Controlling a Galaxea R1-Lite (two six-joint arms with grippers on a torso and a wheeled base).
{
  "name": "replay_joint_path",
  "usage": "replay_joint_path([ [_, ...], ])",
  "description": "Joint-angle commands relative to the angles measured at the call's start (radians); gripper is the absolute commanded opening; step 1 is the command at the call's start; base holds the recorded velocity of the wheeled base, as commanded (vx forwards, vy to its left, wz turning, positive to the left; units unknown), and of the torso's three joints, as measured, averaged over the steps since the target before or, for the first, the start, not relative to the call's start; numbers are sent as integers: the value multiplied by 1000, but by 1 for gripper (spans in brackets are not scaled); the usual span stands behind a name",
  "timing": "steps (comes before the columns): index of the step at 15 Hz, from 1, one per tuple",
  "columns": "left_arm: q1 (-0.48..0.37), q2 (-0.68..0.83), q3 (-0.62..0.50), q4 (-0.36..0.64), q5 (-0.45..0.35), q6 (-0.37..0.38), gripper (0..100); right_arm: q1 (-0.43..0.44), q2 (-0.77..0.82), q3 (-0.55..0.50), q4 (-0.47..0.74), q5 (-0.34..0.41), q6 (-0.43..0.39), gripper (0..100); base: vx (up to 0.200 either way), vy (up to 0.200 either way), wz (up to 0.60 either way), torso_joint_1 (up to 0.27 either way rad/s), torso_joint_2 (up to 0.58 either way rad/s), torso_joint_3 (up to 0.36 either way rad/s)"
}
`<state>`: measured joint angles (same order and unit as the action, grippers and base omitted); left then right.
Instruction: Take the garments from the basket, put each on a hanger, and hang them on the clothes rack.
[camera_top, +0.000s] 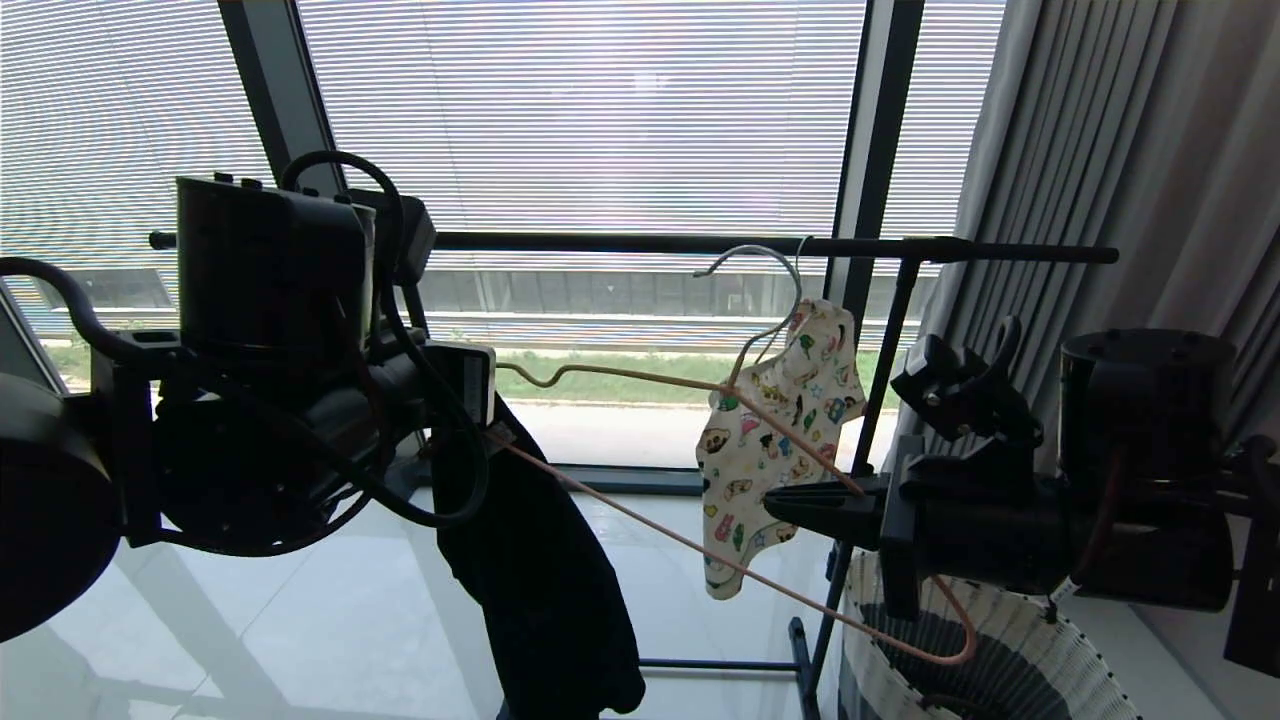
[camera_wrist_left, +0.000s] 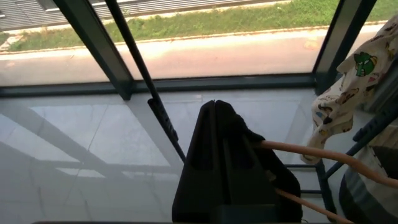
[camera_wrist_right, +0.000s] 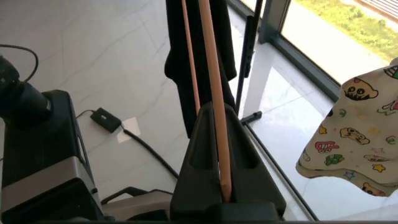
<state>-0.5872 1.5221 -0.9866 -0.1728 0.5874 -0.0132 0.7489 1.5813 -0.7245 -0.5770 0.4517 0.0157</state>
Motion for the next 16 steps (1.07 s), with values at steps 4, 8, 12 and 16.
replay_joint_path([
  [4,-86,29,-44,-1,2,-42,0,47,60,-16,-1,-11,1,0,0,0,0,0,0,0],
  [8,-186,32,-66,-1,5,-105,0,69,115,-79,-1,-33,15,0,0,0,0,0,0,0],
  [12,-241,46,-86,-1,5,-122,0,92,154,-128,-1,-38,24,0,0,0,0,0,0,0],
  [16,-260,66,-109,-1,5,-129,0,107,183,-158,-3,-100,62,0,0,0,0,0,0,0],
])
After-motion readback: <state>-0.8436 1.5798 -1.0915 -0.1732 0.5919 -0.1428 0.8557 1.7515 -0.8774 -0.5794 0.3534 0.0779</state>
